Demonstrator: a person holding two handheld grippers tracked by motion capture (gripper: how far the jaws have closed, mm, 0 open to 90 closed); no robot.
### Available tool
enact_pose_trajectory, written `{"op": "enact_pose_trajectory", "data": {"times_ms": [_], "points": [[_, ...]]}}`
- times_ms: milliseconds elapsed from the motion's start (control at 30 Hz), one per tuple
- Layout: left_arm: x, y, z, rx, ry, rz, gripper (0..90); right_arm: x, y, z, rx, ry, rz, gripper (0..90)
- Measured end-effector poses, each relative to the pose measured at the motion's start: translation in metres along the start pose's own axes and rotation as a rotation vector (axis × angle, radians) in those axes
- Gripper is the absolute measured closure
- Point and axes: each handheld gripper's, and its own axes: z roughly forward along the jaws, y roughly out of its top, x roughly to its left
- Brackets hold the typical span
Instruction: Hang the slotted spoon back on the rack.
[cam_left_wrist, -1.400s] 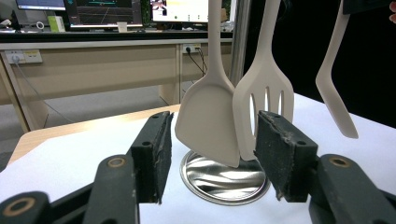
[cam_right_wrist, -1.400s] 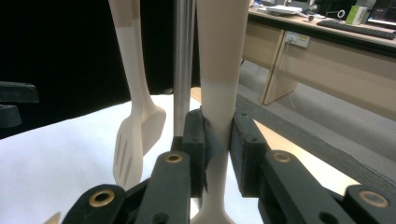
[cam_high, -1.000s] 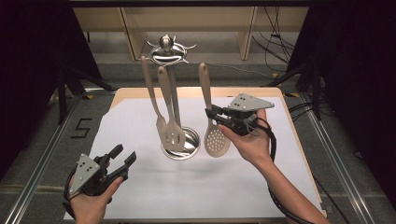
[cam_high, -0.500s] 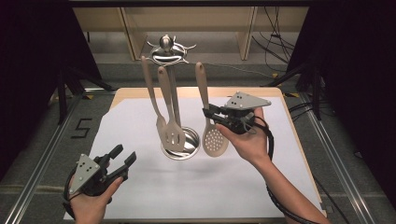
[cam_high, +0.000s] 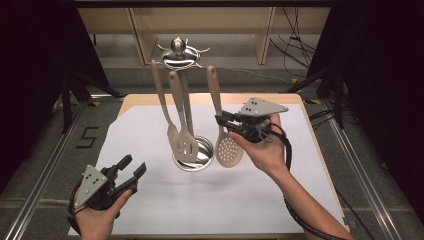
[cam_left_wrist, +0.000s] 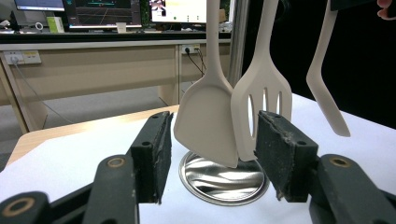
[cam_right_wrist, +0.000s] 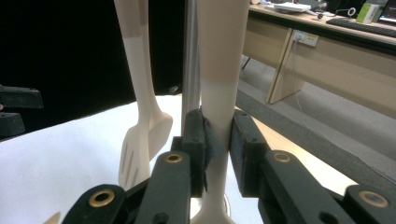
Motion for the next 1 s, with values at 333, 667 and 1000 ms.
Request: {"op": "enact_pose_trajectory", "data": {"times_ms": [333,667,1000], "points": [[0.0001,-0.0002,0.0002,0.0,-0.001,-0.001,44.8,0.0004,0.0036,0.0027,0.0,0.013,-0.016,78.0],[-0.0004,0.0001,0.0,-0.001,-0.001,-0.003,44.7,0.0009,0.0056,0.0037,0.0,0.008,-0.015,78.0],[0.0002,-0.0001,-0.0003,-0.002,-0.003,-0.001,44.7,0.0013,0.0078,0.0081,0.002,0.003,-0.018,78.0]]}}
